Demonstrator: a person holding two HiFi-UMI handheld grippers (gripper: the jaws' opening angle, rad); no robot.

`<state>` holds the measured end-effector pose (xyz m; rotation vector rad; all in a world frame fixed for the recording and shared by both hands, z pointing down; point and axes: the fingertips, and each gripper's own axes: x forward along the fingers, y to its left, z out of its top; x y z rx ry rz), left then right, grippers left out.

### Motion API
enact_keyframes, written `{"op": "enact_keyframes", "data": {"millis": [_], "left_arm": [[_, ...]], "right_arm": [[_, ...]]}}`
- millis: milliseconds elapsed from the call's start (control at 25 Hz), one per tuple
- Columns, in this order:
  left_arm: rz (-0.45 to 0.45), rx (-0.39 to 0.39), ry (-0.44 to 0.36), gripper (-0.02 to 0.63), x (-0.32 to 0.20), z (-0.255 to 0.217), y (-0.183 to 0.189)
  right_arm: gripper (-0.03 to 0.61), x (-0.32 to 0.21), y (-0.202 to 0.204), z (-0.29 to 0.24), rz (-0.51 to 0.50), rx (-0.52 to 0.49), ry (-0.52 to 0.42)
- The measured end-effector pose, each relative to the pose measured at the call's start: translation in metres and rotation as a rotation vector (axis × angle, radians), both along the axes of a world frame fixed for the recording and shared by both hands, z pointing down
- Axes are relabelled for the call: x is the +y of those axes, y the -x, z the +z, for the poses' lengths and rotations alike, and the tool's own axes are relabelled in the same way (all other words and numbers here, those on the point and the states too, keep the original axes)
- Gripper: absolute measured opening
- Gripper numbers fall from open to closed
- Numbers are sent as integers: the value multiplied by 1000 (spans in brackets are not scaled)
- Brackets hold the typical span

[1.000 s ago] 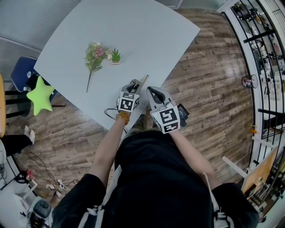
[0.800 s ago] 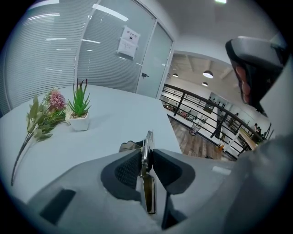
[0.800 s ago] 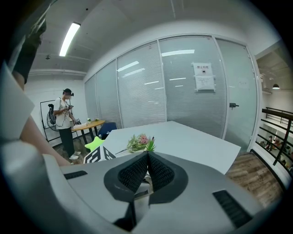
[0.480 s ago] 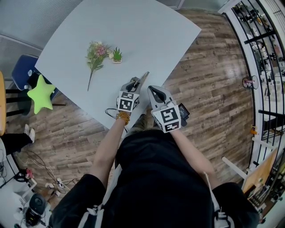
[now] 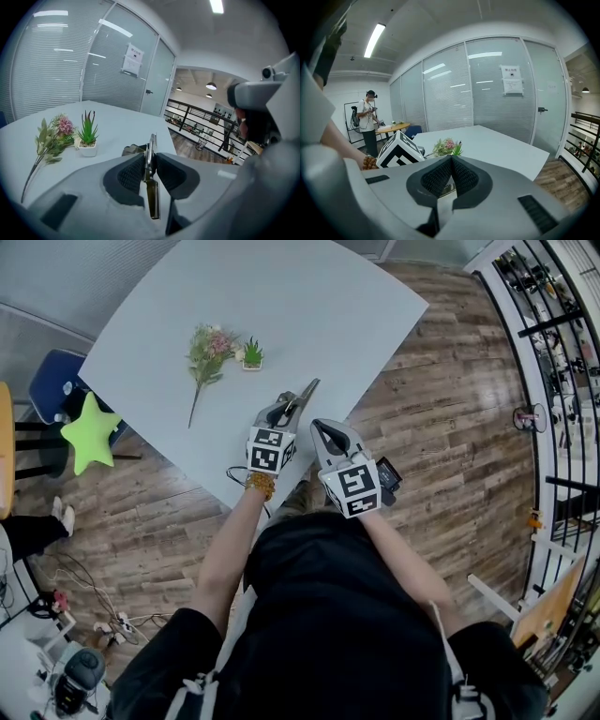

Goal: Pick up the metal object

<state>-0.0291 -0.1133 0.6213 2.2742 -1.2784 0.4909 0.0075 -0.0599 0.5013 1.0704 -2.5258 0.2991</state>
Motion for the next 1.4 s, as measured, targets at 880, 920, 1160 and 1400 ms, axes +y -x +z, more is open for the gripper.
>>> {"op": "enact_keyframes", "data": {"millis": [880,920,1160,1400], "left_arm": [[-139,18,-224,89,-1,-101,37],[-144,20,-237,89,-1,-106,39],[-176,24,-340,89,0,-150,50],[-229,47,-442,89,-3,-199,63]], "right_arm": [[0,-4,22,-13,-17,-61,-25],[0,-4,23,-14,-18,-63,-29],[0,-14,26,-35,-3,-86,-70],[0,-29,25,-56,6,-107,-110]]}}
